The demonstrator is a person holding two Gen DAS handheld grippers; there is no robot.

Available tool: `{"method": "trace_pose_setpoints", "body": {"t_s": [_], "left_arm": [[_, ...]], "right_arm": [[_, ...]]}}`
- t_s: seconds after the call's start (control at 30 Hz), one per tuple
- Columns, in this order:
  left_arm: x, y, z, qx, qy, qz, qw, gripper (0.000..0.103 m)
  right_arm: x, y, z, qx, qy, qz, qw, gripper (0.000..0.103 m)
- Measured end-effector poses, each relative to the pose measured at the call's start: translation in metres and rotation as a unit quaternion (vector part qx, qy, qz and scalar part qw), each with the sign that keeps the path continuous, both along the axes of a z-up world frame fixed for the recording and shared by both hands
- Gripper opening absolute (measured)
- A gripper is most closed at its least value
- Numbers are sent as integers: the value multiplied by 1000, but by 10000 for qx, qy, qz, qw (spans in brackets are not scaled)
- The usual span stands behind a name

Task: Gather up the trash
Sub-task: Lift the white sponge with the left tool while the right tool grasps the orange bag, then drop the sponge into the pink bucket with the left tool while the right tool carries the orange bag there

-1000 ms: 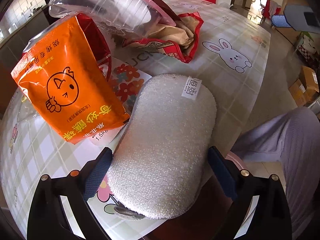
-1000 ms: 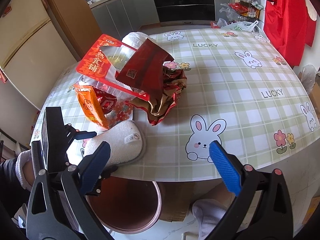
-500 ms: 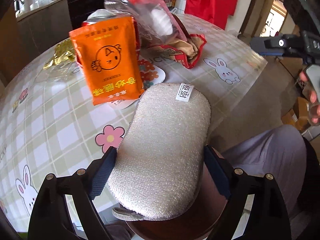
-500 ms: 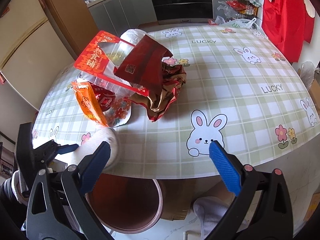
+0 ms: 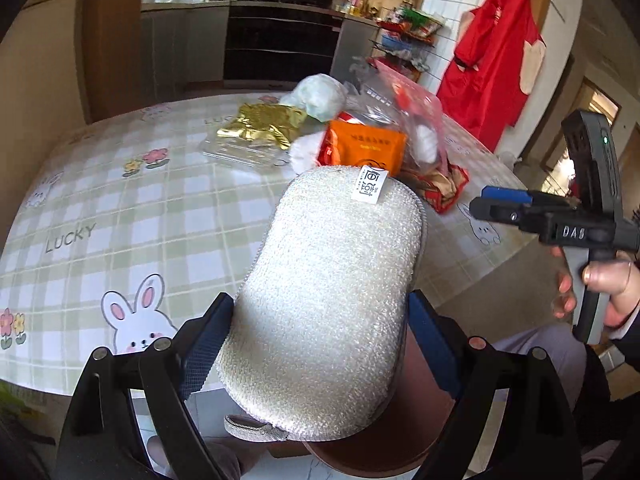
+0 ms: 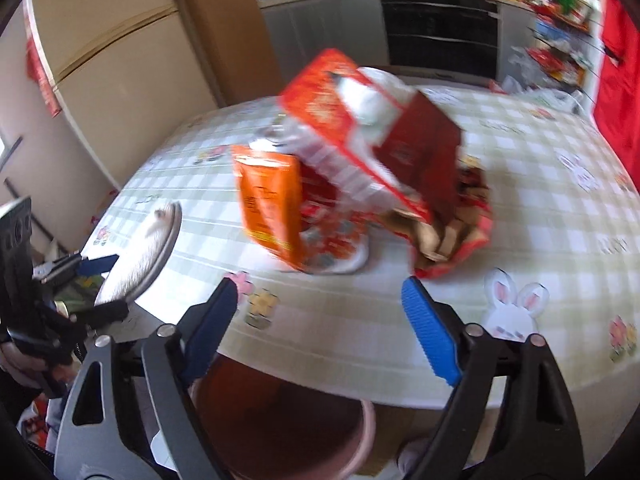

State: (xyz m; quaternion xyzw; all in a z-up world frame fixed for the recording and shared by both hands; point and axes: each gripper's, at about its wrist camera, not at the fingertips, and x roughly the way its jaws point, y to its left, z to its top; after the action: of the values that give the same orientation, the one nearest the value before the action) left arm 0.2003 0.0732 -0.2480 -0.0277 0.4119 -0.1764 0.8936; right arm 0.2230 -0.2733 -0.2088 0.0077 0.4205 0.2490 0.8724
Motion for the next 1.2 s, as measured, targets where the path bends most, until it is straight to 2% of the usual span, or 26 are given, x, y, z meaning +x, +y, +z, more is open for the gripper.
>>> {"method": "trace_pose_setpoints", "body": {"t_s": [0.07, 0.1, 0.13, 0.3, 0.47, 0.67, 0.73, 0.77, 0.9, 1.2], "left_arm": [[0, 12, 3, -37, -41, 221, 9997, 85], [0, 19, 5, -59, -55, 325, 9994, 85], [1, 25, 6, -91, -67, 409, 9991, 85], [-3, 44, 5, -221, -94, 631, 9977, 85], [-9, 53, -2, -444, -51, 766, 9961, 85], [-11, 60, -9, -589, -33, 870, 9945, 85], [-11, 61, -11, -621, -27, 879, 9942, 85], [-11, 61, -12, -617, -21, 879, 9942, 85], [-12, 59, -13, -631, -14, 854, 9943, 85], [-15, 50, -8, -587, -73, 719, 9957, 85]], "right_arm": [[7, 19, -7, -42, -97, 129, 9999, 69], [12, 26, -11, -73, -77, 75, 9999, 62], [18, 32, -15, -49, -49, -20, 10000, 60], [38, 49, -30, -5, 17, -551, 9985, 54], [45, 66, -40, -457, -127, -658, 9967, 49], [53, 83, -44, -671, -180, -427, 9967, 49], [58, 90, -44, -715, -147, -305, 9969, 38], [59, 89, -44, -696, -119, -295, 9971, 29], [57, 93, -36, -509, -142, -268, 9982, 16], [28, 79, -6, 97, -210, -64, 9997, 13]]}}
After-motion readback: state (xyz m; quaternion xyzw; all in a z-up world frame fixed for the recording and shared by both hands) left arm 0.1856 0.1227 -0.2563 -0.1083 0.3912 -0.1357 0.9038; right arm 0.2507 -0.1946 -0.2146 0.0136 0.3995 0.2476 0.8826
